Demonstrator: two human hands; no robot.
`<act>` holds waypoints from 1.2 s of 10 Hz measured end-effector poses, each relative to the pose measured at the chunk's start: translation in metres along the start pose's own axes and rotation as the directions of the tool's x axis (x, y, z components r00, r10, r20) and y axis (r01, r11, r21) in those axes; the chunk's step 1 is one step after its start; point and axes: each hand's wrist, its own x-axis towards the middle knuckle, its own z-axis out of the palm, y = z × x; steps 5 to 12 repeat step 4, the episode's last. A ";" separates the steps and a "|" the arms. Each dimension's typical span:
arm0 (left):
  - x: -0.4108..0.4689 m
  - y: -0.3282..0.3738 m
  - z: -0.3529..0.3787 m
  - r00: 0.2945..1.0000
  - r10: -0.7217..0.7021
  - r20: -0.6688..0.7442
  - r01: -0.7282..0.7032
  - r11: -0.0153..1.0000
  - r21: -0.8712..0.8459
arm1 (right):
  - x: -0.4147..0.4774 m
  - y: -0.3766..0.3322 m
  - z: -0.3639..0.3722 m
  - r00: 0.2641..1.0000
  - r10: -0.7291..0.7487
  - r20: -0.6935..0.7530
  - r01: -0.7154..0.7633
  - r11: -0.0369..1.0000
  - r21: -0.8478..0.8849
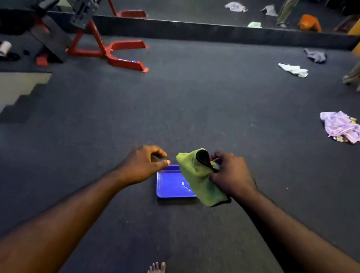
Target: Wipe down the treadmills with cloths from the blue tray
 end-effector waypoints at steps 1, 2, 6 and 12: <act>0.047 0.000 -0.006 1.000 -0.026 0.000 0.026 1.000 0.006 | 0.059 -0.007 0.002 0.999 -0.048 0.006 0.048 0.999 0.001; 0.108 -0.005 -0.014 0.997 -0.067 -0.038 0.068 0.998 0.009 | 0.151 -0.014 0.009 0.986 -0.147 0.073 0.150 0.988 -0.039; 0.193 0.002 -0.017 0.968 -0.217 -0.125 0.216 0.976 -0.017 | 0.283 -0.006 0.029 0.927 -0.264 0.268 0.318 0.930 -0.185; 0.193 0.002 -0.017 0.968 -0.217 -0.125 0.216 0.976 -0.017 | 0.283 -0.006 0.029 0.927 -0.264 0.268 0.318 0.930 -0.185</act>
